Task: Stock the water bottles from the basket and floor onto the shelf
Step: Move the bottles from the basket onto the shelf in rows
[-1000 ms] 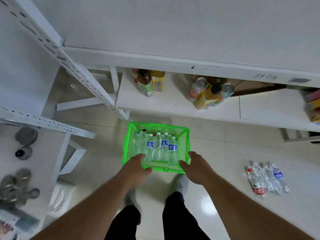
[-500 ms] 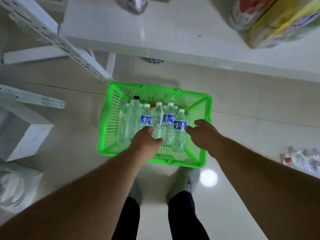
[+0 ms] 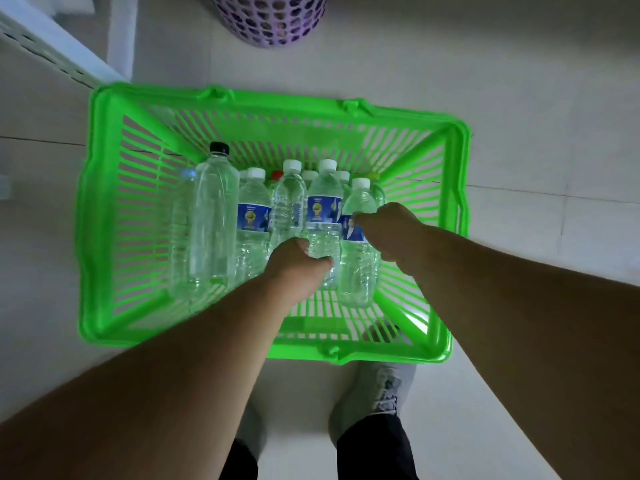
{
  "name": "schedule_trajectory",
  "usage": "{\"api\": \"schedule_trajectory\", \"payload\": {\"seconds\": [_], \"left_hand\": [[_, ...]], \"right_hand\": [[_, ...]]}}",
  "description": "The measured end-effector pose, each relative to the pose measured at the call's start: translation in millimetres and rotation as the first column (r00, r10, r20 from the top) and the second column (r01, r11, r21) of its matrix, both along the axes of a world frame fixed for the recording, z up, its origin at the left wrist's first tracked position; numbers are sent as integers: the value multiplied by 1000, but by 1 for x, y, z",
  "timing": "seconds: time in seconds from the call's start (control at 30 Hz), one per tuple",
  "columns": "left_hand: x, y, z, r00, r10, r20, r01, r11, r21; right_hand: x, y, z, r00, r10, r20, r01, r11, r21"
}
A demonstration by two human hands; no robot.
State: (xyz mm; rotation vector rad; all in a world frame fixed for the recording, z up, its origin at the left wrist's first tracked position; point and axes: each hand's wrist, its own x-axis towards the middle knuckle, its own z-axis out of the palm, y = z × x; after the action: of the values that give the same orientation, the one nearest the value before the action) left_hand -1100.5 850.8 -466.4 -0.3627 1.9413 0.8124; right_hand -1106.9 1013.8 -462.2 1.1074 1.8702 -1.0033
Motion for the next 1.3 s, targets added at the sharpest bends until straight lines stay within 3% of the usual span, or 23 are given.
{"api": "schedule_trajectory", "payload": {"seconds": [0.13,0.33,0.53,0.63,0.8,0.97,1.1,1.3], "left_hand": [[-3,8,-12,1000,-15,23,16,1000,-25],[-4,23,-18,995,-85,42,87,995,-57],[2,26,-31,1000,21,16,-20,998,-63],[4,21,-27,994,47,95,-44,998,-33],[5,5,-5,973,110,203,-122,991,51],[-3,-28,64,972,109,210,-139,982,131],[-13,-57,149,980,130,148,-155,972,175],[-30,-87,318,991,133,-16,-123,950,287]], "right_hand": [[-1,0,-14,994,-102,28,103,994,-31],[-8,5,-31,994,-109,22,109,994,-20],[-3,16,-40,1000,3,4,-3,1000,-1],[5,18,-39,1000,7,0,-7,999,-31],[14,15,-14,989,-39,-142,37,999,-16],[15,-4,59,965,-51,-256,47,999,-24],[8,-23,148,930,-152,-335,120,986,-113],[-14,-42,342,876,-122,-467,95,992,-81]]}}
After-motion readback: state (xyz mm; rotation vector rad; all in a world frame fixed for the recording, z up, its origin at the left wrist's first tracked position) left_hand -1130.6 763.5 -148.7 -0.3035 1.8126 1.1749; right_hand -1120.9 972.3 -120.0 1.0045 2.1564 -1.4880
